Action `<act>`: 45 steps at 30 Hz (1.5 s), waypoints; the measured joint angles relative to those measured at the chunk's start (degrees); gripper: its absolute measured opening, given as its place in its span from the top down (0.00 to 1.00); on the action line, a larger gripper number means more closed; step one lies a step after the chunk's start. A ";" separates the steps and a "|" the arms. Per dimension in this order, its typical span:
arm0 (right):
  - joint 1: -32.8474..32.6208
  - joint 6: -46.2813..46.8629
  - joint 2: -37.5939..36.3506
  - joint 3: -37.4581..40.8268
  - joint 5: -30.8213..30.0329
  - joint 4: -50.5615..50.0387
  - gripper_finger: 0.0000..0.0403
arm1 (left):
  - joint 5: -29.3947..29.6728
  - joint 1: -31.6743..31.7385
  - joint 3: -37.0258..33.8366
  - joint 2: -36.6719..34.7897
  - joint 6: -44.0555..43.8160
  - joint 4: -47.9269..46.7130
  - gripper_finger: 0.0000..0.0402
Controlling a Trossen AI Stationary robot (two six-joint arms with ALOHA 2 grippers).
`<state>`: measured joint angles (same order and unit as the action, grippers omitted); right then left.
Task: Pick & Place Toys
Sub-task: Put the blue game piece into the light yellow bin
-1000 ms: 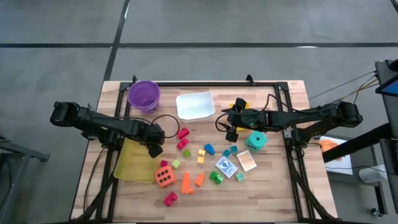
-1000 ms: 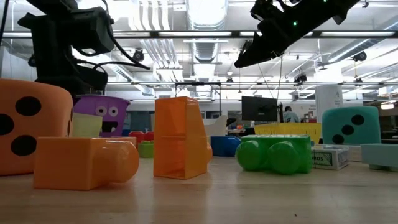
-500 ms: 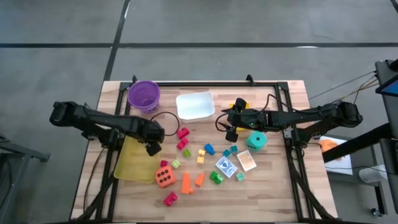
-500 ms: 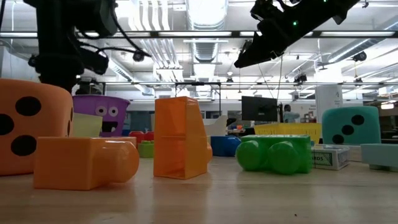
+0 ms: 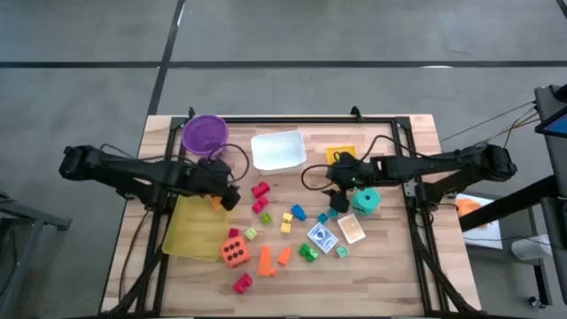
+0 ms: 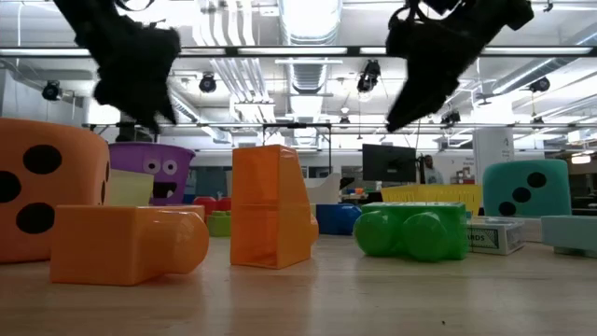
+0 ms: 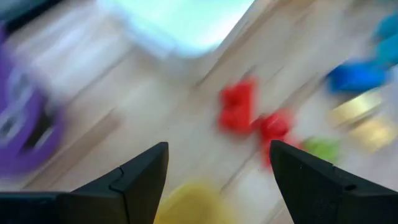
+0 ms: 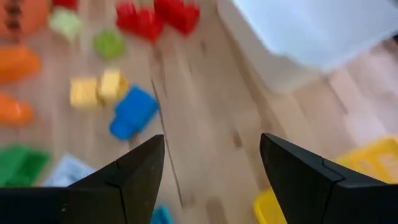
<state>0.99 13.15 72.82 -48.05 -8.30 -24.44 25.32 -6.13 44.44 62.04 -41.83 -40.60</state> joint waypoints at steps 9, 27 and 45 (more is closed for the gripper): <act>-1.00 -10.30 0.39 -1.40 11.94 -9.89 0.35 | -2.49 0.07 -6.21 -6.82 17.81 25.44 0.30; -5.54 -13.66 7.40 -1.33 9.99 -10.70 0.35 | -2.86 0.07 -5.34 -7.34 21.43 26.65 0.30; -6.40 -16.32 23.08 -7.38 9.49 -15.68 0.35 | -2.57 0.19 -5.34 -7.34 23.30 26.64 0.30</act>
<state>-5.41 -3.17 95.89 -55.43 1.19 -40.12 22.76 -5.94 39.09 54.70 -18.53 -13.97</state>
